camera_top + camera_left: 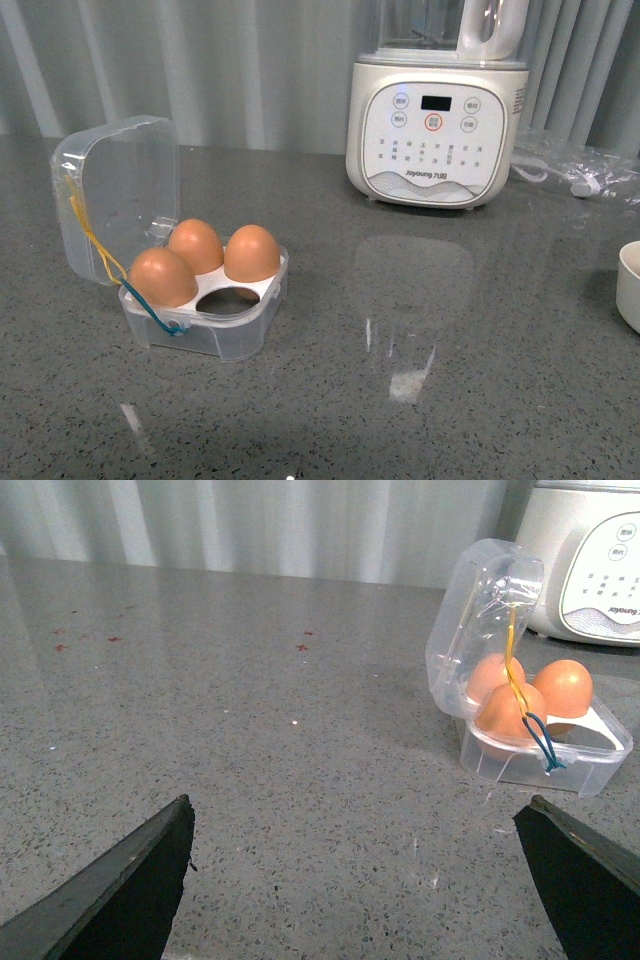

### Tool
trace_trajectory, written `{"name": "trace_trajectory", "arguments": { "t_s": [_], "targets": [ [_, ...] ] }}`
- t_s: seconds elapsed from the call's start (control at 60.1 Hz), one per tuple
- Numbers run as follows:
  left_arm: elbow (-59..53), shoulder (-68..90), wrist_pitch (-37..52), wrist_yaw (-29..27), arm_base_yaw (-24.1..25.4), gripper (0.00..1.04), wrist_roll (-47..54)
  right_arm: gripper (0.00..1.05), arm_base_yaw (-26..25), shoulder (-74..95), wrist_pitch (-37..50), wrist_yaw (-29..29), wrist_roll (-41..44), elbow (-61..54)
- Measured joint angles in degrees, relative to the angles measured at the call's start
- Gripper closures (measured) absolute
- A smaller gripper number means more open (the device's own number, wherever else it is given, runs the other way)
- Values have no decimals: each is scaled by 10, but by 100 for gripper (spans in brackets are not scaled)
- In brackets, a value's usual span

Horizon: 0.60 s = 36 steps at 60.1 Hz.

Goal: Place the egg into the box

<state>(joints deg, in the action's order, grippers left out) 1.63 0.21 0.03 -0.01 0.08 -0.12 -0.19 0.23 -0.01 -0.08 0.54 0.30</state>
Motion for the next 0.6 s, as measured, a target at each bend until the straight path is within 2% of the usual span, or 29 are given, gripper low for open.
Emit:
{"name": "trace_trajectory", "arguments": {
  "t_s": [0.599],
  "targets": [
    [0,0,0,0,0,7,0,7,0,0,0,0,0,0]
  ]
}}
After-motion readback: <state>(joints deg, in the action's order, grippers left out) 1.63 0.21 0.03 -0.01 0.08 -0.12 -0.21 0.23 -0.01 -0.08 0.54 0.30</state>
